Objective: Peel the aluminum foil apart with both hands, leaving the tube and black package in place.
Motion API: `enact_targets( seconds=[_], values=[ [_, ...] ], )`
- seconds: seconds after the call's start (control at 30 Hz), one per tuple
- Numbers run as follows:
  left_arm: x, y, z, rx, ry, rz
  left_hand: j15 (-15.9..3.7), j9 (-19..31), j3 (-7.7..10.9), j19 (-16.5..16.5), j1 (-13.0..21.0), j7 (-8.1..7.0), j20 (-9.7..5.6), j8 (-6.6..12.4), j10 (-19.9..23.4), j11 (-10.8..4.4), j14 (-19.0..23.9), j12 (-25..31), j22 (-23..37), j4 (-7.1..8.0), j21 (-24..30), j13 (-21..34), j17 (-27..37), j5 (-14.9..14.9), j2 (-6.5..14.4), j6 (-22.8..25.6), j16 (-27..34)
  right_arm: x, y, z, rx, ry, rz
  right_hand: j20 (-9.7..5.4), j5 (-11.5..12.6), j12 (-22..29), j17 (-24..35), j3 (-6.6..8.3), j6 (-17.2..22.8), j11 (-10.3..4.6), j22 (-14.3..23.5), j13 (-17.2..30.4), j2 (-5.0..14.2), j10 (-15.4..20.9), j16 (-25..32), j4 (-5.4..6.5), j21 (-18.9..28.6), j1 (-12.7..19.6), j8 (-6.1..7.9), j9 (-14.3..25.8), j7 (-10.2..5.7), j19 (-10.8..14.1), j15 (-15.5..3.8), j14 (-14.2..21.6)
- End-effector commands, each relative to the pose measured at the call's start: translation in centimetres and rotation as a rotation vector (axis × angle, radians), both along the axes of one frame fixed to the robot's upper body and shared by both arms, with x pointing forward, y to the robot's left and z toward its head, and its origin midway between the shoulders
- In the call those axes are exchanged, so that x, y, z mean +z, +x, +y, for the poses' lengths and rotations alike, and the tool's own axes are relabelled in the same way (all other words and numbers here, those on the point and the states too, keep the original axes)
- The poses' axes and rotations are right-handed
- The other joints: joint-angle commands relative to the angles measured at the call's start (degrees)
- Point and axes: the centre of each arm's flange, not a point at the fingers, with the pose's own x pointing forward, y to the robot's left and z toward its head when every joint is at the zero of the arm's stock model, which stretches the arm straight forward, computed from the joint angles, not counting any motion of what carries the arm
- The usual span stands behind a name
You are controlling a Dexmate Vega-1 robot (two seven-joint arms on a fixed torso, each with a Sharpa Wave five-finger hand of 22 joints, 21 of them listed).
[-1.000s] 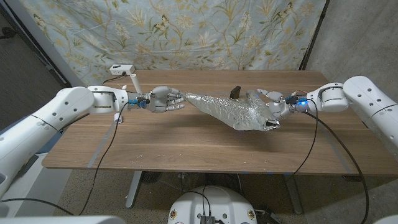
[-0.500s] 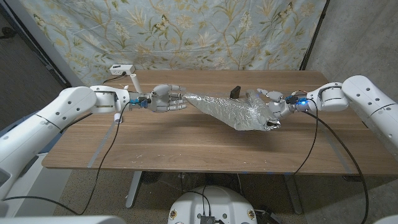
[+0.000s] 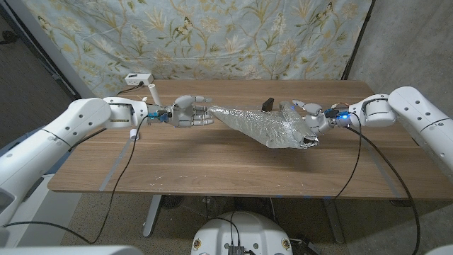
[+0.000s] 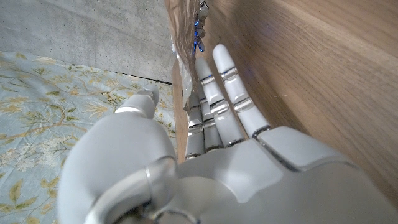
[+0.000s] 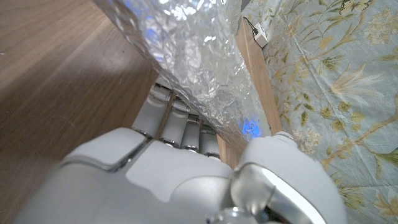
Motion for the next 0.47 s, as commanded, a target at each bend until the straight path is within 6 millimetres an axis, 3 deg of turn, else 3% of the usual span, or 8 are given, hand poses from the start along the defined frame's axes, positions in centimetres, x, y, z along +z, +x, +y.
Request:
enact_targets(
  seconds=[0.03,0.47],
  values=[
    [0.1,0.0,0.5,-0.003,0.003,-0.005,0.05,-0.18,0.67,-0.37,-0.63,-0.28,0.06,0.43,0.38,0.19,-0.58,-0.52,0.06,-0.25,-0.35,-0.12,-0.24,-0.18,0.19,-0.30,-0.09,0.0,0.0,0.5,0.002,-0.001,-0.007,0.04,-0.25,0.41,0.10,-0.48,0.56,0.26,0.19,0.12,-0.19,0.23,-0.28,0.10,-0.01,0.62,0.41,0.10,2.76,0.16,-0.16,0.35],
    [0.1,0.3,0.9,-0.009,-0.010,0.000,0.18,-1.32,1.46,-0.42,-1.37,-0.43,0.15,1.31,2.26,-0.26,-0.95,-1.24,0.09,-0.87,-1.16,-0.67,-1.60,-0.55,0.63,1.34,0.20,0.6,0.9,1.5,0.012,-0.009,-0.013,-0.01,-0.34,0.43,0.13,-0.70,0.78,0.11,0.20,0.06,-0.10,0.29,-0.33,0.24,-0.10,0.70,0.46,0.14,2.74,0.12,-0.15,0.36]
  ],
)
